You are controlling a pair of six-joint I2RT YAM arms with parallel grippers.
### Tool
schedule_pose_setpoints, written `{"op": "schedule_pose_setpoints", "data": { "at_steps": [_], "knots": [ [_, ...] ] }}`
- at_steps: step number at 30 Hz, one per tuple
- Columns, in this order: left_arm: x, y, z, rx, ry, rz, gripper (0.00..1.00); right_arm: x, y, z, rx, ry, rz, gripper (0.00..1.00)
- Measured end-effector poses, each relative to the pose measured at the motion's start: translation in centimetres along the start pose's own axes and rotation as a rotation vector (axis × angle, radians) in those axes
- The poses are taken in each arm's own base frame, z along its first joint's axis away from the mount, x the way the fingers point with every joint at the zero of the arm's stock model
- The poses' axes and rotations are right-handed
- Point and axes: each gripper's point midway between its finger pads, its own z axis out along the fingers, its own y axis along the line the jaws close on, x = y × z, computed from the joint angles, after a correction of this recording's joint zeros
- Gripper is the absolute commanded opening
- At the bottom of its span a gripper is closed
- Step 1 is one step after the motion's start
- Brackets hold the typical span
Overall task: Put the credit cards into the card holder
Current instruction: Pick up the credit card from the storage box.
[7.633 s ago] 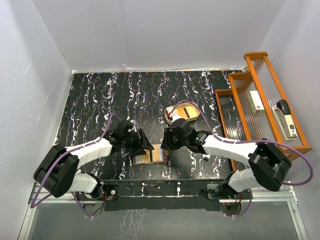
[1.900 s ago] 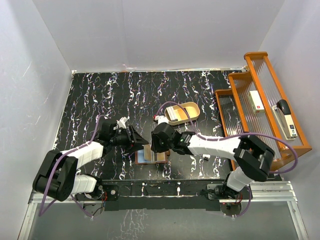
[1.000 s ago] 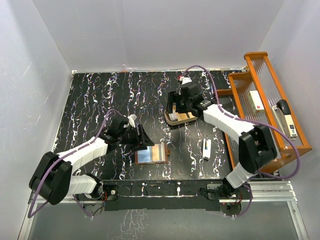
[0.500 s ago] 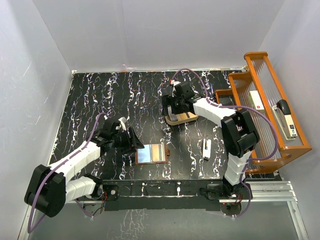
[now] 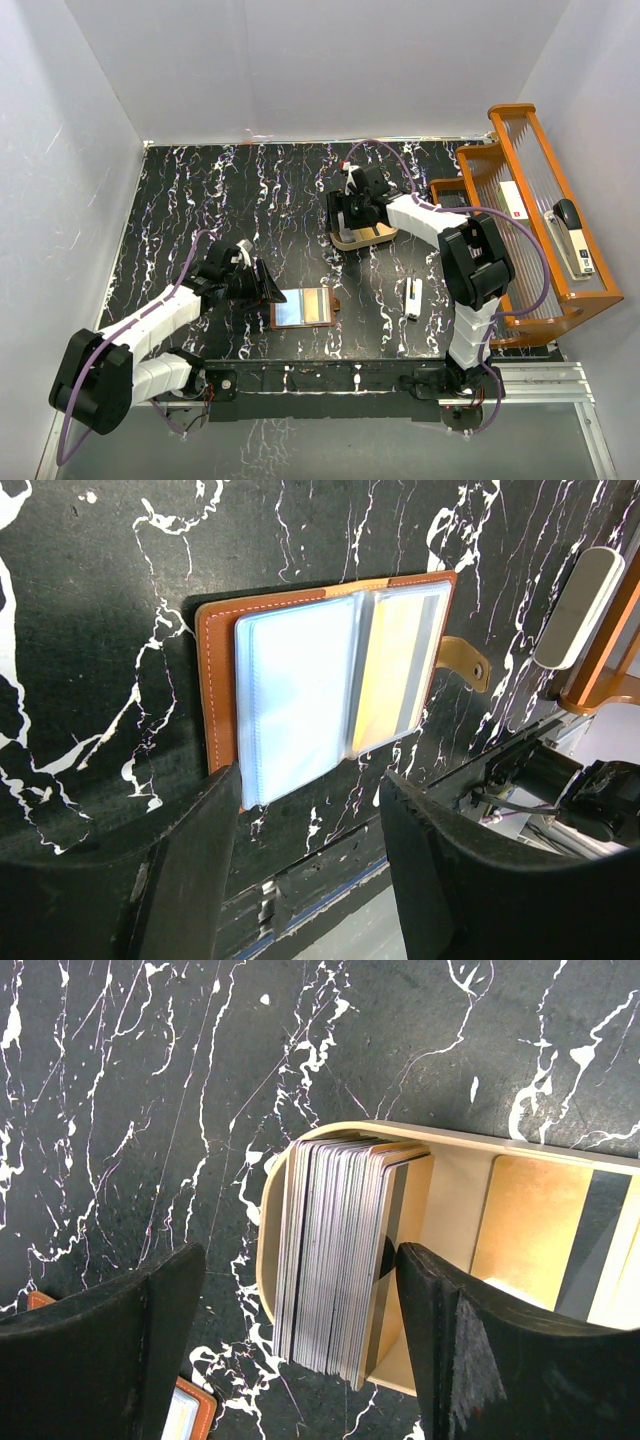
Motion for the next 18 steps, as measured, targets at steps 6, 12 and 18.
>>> {"op": "schedule_pose_setpoints", "data": {
  "at_steps": [6,12,18],
  "knots": [
    [0.14,0.18,0.10,-0.001,0.003,0.000,0.56,0.01,0.16,-0.02,-0.011,0.002,0.010,0.64],
    [-0.12,-0.03,0.16,0.009,-0.005,0.004,0.56,-0.15,0.29,0.01,-0.014,-0.005,0.025,0.59],
    [-0.11,0.00,0.24,0.008,-0.003,0.002,0.56,-0.26,0.38,0.01,-0.018,-0.014,0.031,0.51]
  ]
}}
